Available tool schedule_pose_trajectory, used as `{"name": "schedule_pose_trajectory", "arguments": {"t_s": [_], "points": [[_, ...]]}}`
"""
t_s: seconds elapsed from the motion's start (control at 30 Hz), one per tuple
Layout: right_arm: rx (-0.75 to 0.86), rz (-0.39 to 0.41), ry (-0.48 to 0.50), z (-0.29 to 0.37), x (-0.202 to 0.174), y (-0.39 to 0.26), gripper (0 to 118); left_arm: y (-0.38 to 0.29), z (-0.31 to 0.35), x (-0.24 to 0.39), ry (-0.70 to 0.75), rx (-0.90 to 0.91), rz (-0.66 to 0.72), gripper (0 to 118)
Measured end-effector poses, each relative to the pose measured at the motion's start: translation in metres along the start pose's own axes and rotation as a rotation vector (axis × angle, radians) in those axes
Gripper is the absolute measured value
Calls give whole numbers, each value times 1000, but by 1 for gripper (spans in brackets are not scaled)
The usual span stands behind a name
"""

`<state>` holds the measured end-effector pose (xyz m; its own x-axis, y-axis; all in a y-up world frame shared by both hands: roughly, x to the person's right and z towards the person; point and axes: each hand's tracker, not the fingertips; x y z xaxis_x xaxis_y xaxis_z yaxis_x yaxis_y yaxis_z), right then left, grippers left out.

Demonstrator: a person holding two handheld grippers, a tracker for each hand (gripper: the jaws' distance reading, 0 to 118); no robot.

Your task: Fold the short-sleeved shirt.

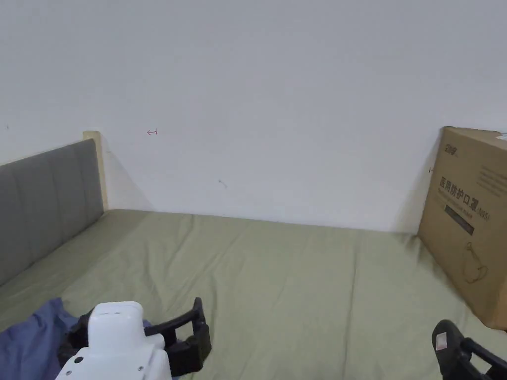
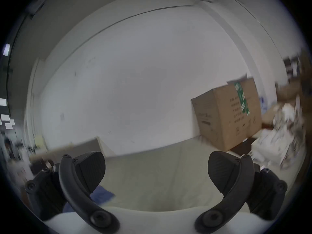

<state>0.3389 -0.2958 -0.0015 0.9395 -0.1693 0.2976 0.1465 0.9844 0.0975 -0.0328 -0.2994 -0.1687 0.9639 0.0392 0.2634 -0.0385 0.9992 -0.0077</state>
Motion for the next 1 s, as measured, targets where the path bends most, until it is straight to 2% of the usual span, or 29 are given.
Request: {"name": "schedule_pose_trajectory", "arguments": {"t_s": [0.07, 0.27, 0.47, 1.0], "points": [[-23, 48, 3, 2, 2, -3, 118, 0, 3, 6, -60, 9, -19, 118], [-55, -6, -26, -1, 1, -6, 118, 5, 6, 16, -74, 6, 11, 118], [-71, 49, -22, 1, -4, -8, 118, 7, 9, 18, -73, 8, 9, 118], [-110, 74, -19, 4, -1, -23, 118, -8, 12, 20, -74, -7, -8, 118]]}}
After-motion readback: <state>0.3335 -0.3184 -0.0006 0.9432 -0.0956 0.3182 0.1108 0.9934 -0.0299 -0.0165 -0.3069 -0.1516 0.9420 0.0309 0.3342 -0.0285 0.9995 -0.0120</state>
